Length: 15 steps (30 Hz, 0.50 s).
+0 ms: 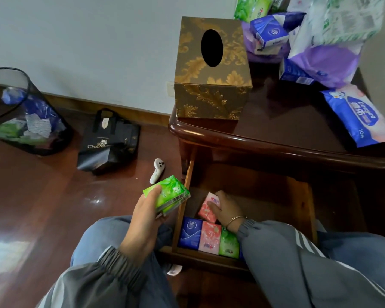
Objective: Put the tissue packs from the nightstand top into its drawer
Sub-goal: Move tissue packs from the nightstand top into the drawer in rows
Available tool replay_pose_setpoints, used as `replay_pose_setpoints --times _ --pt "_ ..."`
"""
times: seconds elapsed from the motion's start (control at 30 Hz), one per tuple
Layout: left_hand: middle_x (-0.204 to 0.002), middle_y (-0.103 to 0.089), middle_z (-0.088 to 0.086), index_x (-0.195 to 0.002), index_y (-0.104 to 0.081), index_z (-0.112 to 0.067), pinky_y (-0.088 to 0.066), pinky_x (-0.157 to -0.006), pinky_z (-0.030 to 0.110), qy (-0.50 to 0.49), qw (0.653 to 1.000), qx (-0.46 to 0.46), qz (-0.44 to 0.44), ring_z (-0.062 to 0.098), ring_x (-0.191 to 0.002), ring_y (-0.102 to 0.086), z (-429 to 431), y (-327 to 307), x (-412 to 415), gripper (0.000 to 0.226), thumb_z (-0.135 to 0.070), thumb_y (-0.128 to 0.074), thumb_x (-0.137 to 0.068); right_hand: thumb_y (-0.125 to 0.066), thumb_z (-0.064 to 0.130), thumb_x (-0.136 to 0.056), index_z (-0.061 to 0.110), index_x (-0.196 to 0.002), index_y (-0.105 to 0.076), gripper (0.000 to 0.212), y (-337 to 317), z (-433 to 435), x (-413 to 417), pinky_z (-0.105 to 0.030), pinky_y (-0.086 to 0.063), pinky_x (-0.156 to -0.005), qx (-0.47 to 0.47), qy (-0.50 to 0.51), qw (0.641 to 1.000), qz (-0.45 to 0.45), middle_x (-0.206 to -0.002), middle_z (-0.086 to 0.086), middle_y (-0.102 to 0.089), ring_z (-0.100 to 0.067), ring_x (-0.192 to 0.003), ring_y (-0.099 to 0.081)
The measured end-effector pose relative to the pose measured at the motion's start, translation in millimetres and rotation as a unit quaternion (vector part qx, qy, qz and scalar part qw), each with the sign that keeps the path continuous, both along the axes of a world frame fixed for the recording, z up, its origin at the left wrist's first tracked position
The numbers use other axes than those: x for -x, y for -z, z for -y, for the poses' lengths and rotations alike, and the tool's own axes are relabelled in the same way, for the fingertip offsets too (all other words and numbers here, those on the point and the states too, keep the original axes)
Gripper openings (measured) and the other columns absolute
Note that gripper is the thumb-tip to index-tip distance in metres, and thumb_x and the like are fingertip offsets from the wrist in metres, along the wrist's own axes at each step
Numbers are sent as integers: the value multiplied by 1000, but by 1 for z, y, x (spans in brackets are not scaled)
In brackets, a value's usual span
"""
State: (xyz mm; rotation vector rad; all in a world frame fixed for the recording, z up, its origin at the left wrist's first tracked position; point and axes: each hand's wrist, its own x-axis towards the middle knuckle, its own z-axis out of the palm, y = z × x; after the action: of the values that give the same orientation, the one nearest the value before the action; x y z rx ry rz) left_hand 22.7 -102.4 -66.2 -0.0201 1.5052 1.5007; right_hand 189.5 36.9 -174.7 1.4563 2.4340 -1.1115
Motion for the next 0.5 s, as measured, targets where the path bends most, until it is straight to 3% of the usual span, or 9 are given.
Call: replay_pose_setpoints --times 0.23,0.5 --pt "-109 -71 7 -122 -58 -17 -50 -70 28 2 1000 14 -3 16 -90 -68 2 1 0 36 -37 -54 -93 -48 32 -95 16 -134 -43 42 -13 -21 3 -28 -41 -84 22 -119 992 38 -126 -12 -55 -28 -110 -55" --pt "-101 -72 3 -120 -60 -19 -50 -69 28 7 1000 12 -12 12 -85 -69 0 5 1 33 -37 -55 -93 -48 30 -96 20 -135 -42 41 -17 -25 11 -30 -41 -90 59 -171 982 59 -130 -11 -48 -28 -115 -52"
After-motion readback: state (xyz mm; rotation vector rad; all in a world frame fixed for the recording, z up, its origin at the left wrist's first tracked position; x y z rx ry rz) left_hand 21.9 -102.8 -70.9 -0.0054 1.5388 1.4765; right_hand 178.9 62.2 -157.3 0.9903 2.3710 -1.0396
